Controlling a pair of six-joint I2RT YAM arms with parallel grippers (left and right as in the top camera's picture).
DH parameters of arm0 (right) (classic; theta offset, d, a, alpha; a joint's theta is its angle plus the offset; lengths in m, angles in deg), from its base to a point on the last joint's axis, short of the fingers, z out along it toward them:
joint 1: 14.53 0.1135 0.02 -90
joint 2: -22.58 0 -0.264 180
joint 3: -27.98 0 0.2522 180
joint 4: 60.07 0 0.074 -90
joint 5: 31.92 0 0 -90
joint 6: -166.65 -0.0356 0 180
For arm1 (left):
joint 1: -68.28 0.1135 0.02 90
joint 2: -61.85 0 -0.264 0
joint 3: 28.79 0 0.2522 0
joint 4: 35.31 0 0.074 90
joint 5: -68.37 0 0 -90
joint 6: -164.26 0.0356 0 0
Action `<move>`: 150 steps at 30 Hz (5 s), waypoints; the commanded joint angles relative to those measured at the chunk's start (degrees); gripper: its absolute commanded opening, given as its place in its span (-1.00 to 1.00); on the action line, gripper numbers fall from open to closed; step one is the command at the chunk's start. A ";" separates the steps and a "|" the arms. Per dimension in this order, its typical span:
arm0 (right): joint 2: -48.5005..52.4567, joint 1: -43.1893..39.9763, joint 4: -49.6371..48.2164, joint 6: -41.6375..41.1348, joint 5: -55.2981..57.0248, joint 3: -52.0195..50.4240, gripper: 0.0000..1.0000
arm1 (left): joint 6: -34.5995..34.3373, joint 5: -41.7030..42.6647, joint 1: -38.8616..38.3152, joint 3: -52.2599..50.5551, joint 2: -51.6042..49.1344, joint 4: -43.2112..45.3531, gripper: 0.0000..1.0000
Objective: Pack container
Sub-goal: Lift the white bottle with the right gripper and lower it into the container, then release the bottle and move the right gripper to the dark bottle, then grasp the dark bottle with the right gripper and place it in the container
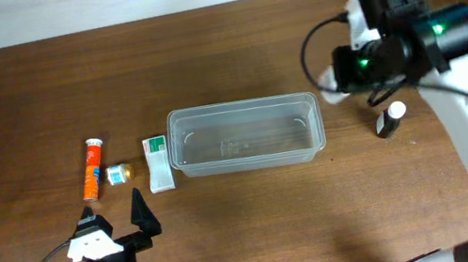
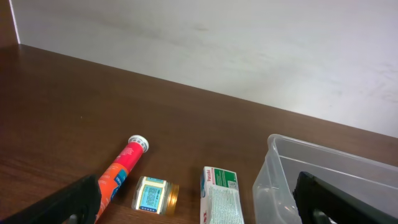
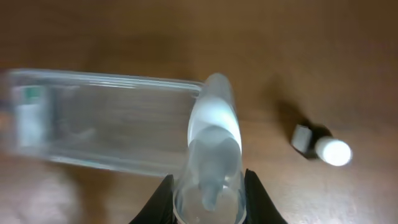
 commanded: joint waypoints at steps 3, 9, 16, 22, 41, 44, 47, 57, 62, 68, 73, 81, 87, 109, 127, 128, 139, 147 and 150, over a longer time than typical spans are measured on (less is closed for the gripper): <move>-0.52 8.66 0.96 -5.14 0.20 0.81 -0.79 | 0.70 0.46 -0.26 -0.33 0.37 0.09 0.99; 2.54 11.52 0.07 -13.73 2.05 -5.05 -0.83 | 0.70 0.46 -0.26 -0.33 0.37 0.09 1.00; 3.10 10.93 -10.99 -17.57 2.03 -18.38 -0.89 | 0.70 0.46 -0.26 -0.33 0.37 0.09 0.99; 3.10 10.93 -20.87 -19.19 2.03 -28.06 -0.88 | 0.68 0.46 -0.26 -0.33 0.37 0.09 0.99; -10.36 7.32 -8.15 -15.58 12.83 -14.67 0.25 | 0.70 0.46 -0.26 -0.33 0.37 0.09 0.99; -13.92 1.46 -6.38 -15.32 14.78 -14.47 0.33 | 0.70 0.46 -0.26 -0.33 0.37 0.09 0.99; -13.97 -8.26 -4.09 -11.96 12.66 -14.99 0.37 | 0.70 0.46 -0.26 -0.33 0.37 0.09 0.99; 1.27 -19.78 -4.42 -4.63 4.09 -19.30 0.42 | 0.70 0.46 -0.26 -0.33 0.37 0.09 0.99; 9.07 -21.11 -5.14 -3.13 3.65 -19.30 0.28 | 0.70 0.46 -0.26 -0.33 0.37 0.09 0.99; 13.11 -21.22 -7.23 -3.17 3.65 -19.32 0.05 | 0.70 0.46 -0.26 -0.33 0.37 0.09 0.99; 13.77 -21.22 -8.31 -3.17 3.65 -19.32 -0.05 | 0.70 0.46 -0.26 -0.33 0.37 0.09 0.99; 14.43 -21.22 -8.31 -3.17 3.69 -19.69 -0.05 | 0.70 0.46 -0.26 -0.33 0.37 0.09 0.99; 14.73 -21.22 -10.73 -3.41 3.67 -21.51 -0.31 | 0.68 0.46 -0.26 -0.33 0.37 0.09 0.99; -9.01 1.62 -4.24 -3.65 3.48 -1.09 -0.80 | 0.70 0.46 -0.26 -0.33 0.37 0.09 1.00; 15.08 20.76 -5.70 -10.14 6.58 -1.90 -0.81 | 0.68 0.46 -0.26 -0.33 0.37 0.09 0.99; 16.33 20.72 -5.70 -10.14 6.27 -1.90 -0.83 | 0.70 0.46 -0.26 -0.33 0.37 0.09 0.99; 21.16 20.59 -6.14 -11.21 6.78 -2.38 -0.81 | 0.70 0.46 -0.26 -0.33 0.37 0.09 0.99; 21.16 19.76 -7.50 -11.17 6.23 -5.33 -0.81 | 0.70 0.46 -0.26 -0.33 0.37 0.09 0.99; 21.16 19.65 -8.61 -11.19 6.32 -7.19 -0.81 | 0.70 0.46 -0.26 -0.33 0.37 0.09 0.99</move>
